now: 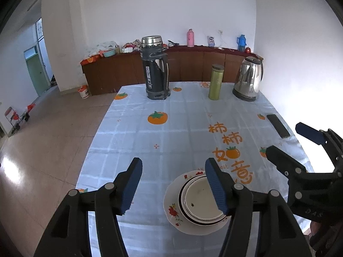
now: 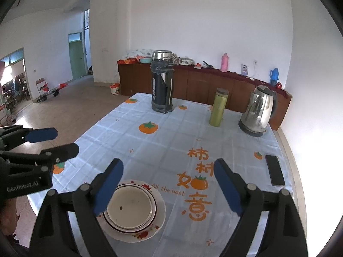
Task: Organize plates and bowls
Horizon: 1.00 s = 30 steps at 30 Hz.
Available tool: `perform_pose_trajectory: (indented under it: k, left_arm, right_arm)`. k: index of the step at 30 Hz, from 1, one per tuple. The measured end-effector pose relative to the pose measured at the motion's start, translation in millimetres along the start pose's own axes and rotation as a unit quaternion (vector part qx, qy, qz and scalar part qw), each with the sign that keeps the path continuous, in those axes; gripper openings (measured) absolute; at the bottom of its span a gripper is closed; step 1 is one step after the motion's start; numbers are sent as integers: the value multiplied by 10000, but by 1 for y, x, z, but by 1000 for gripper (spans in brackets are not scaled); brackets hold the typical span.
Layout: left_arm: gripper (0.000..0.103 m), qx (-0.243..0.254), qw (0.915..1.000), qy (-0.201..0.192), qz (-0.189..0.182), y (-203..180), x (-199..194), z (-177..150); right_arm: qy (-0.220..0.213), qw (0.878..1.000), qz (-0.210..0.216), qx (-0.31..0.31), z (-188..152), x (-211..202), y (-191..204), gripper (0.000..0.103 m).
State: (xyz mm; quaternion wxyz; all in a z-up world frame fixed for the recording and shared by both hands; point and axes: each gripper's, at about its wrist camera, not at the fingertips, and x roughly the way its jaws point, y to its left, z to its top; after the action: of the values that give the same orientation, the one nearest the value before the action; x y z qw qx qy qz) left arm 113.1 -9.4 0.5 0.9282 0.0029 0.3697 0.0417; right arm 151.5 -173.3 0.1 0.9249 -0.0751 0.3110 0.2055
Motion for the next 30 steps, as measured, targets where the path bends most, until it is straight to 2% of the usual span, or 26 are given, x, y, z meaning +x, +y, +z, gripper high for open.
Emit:
perform_pose_trajectory:
  k: [11, 30]
  left_arm:
    - [63, -46, 9999, -33, -113, -1, -14, -5]
    - [63, 19, 9999, -66, -82, -6, -23, -8]
  right_arm:
    - [-112, 9999, -63, 7, -4, -21, 1, 89]
    - [-176, 9998, -97, -1, -4, -38, 1, 90]
